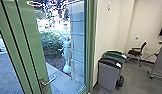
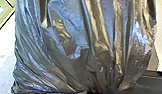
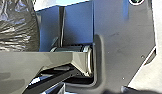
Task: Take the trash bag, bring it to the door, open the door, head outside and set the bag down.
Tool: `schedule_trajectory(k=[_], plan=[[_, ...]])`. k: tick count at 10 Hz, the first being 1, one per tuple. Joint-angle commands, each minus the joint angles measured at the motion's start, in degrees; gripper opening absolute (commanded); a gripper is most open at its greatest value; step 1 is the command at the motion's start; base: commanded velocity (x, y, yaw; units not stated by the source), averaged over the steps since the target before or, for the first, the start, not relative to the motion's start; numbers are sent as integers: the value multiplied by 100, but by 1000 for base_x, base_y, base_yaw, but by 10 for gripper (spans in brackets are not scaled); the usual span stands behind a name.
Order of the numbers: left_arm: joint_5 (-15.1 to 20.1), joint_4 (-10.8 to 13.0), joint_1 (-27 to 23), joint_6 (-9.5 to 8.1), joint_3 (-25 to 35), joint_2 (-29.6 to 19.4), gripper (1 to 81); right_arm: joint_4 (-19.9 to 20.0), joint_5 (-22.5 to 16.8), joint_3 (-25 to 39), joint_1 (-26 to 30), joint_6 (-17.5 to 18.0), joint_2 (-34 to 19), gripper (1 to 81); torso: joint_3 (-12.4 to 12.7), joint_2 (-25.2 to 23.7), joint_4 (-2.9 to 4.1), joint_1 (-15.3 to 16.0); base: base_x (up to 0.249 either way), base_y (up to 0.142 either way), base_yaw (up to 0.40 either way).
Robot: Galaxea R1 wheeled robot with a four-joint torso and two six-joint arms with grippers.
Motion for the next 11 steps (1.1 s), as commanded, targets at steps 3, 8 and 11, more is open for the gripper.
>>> schedule_trajectory(k=[3, 8, 11], plan=[[311, 48, -329, 49, -2, -21, 10, -109, -319, 88, 263, -62, 153, 811, 0, 0, 0, 0, 123, 0, 0], [311, 48, -320, 49, -2, -39, 10, -109, -319, 70, 263, -62, 162, 811, 0, 0, 0, -2, 104, 0, 0], [311, 57, -328, 49, -2, -30, 10, -109, -319, 70, 272, -70, 162, 811, 0, 0, 0, 0, 101, 0, 0]])
